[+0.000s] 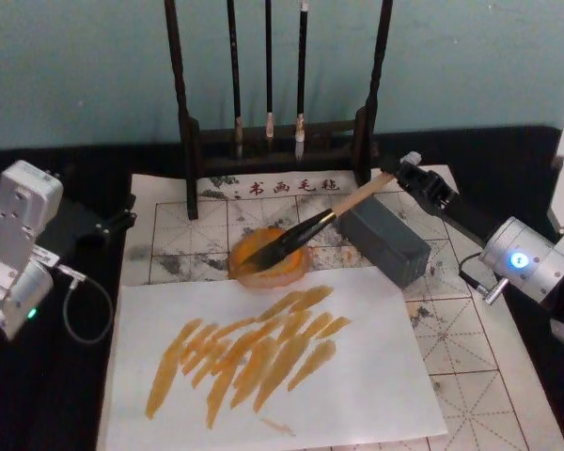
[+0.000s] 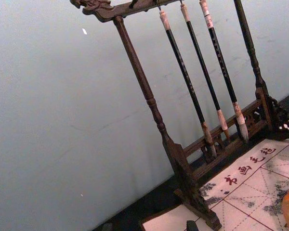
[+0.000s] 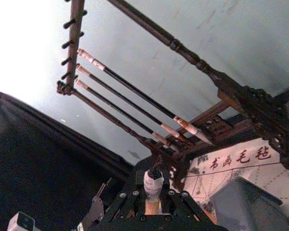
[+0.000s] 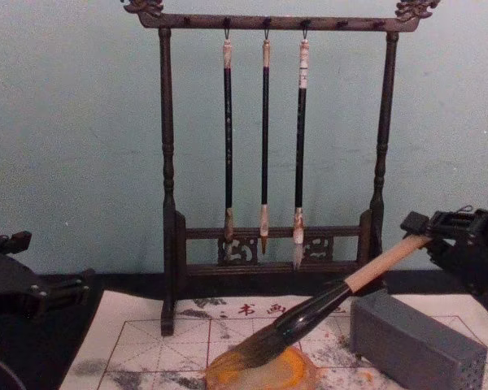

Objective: Pick up the brush from the inkstone, write on the paper, then place the brush back to its original position.

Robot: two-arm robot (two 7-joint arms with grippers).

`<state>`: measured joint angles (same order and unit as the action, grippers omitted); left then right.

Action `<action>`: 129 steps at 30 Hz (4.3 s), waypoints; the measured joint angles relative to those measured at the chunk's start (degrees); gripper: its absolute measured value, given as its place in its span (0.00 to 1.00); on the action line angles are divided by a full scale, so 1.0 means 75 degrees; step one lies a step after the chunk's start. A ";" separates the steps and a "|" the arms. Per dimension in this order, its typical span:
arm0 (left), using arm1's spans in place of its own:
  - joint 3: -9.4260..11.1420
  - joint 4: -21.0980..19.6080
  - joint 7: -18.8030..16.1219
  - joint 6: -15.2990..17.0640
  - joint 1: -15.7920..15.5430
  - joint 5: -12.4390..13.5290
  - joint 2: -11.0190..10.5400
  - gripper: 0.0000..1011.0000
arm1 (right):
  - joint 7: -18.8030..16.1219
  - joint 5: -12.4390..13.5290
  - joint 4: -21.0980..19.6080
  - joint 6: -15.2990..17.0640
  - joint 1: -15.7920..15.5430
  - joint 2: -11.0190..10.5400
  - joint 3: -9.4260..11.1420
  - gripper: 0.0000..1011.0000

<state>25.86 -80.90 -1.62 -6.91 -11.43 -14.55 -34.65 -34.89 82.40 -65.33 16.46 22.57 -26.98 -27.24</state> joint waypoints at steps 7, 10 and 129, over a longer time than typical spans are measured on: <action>0.0000 0.0000 0.0000 0.0000 0.0001 0.0000 0.0000 0.99 | -0.0159 -0.0107 0.0037 -0.0093 0.0133 -0.0049 -0.0237 0.18; 0.0000 0.0000 0.0000 0.0000 0.0000 0.0000 0.0000 0.99 | -0.0213 -0.0221 0.0063 -0.0157 0.0206 -0.0075 -0.0393 0.18; 0.0000 0.0000 0.0000 0.0000 0.0000 0.0000 0.0000 0.99 | -0.0533 -0.2855 -0.0842 -0.1049 0.0142 -0.0370 -0.0584 0.18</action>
<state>25.86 -80.90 -1.62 -6.91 -11.43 -14.55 -34.65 -38.89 60.98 -71.65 8.60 23.64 -29.75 -31.63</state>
